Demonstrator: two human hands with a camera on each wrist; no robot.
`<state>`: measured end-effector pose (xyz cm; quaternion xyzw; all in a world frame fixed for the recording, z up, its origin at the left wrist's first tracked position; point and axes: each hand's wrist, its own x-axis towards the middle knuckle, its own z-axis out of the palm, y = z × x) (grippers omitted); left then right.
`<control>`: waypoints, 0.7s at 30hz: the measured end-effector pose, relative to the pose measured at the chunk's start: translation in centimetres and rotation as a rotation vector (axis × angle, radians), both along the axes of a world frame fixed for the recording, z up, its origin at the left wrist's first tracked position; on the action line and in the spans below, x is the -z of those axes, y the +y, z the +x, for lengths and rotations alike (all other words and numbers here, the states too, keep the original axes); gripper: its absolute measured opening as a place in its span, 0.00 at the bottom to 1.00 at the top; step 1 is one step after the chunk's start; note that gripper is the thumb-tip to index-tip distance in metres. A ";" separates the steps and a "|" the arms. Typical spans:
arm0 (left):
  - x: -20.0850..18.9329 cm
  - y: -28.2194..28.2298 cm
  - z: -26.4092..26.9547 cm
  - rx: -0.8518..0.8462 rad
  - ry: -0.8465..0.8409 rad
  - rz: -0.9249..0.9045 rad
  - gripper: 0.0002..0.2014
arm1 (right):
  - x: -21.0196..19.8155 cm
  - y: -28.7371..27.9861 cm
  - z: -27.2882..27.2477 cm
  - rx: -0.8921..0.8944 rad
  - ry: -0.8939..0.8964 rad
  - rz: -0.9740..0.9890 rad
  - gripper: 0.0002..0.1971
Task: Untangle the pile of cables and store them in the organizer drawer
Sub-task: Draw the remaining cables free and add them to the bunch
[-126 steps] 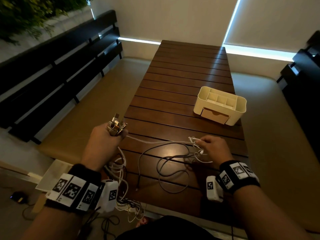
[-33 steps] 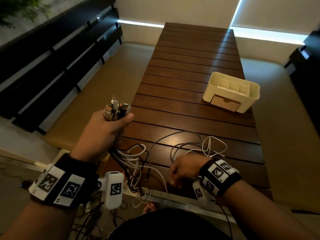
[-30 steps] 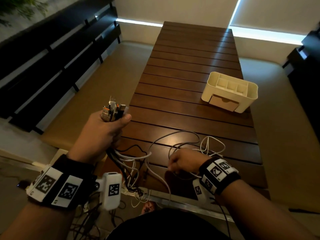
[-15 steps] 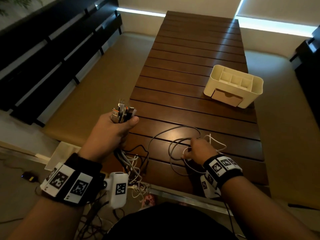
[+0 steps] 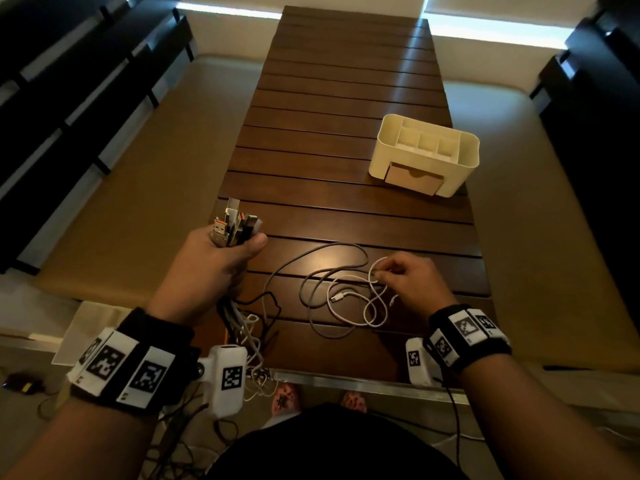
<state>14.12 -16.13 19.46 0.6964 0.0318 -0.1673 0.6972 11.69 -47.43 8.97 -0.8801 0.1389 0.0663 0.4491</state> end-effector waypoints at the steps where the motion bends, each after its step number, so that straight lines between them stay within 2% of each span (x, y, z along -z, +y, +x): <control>1: 0.1 -0.2 0.0 0.005 0.001 0.000 0.03 | 0.2 -0.1 -0.2 -0.031 0.035 -0.015 0.03; 6: 0.5 -0.8 0.1 -0.007 0.013 -0.013 0.02 | 1.1 -0.6 -0.7 -0.085 0.126 -0.269 0.09; 9: 0.5 -0.7 0.1 -0.011 0.023 -0.012 0.03 | 0.9 -0.2 -0.7 -0.039 -0.036 -0.274 0.03; 12: 0.5 -0.3 0.1 -0.021 0.027 -0.010 0.03 | 0.7 0.3 0.2 0.014 -0.216 -0.255 0.02; 14: 0.5 0.0 0.0 -0.025 0.028 -0.013 0.03 | 0.7 -0.1 0.9 0.094 -0.271 -0.252 0.02; 16: 0.6 0.3 -0.2 -0.043 0.028 -0.015 0.04 | 1.1 -1.3 1.4 0.189 -0.187 -0.287 0.10; 18: 0.8 0.6 -0.3 -0.063 0.027 -0.015 0.03 | 1.3 -2.5 1.6 0.204 0.048 -0.377 0.21; 19: 0.9 0.7 -0.4 -0.072 0.027 -0.015 0.03 | 1.2 -2.9 1.6 0.175 0.168 -0.414 0.24; 20: 1.1 0.8 -0.4 -0.079 0.028 -0.013 0.03 | 1.3 -3.2 1.5 0.138 0.248 -0.434 0.21; 21: 1.2 0.9 -0.4 -0.084 0.030 -0.012 0.03 | 1.3 -3.4 1.5 0.101 0.289 -0.435 0.13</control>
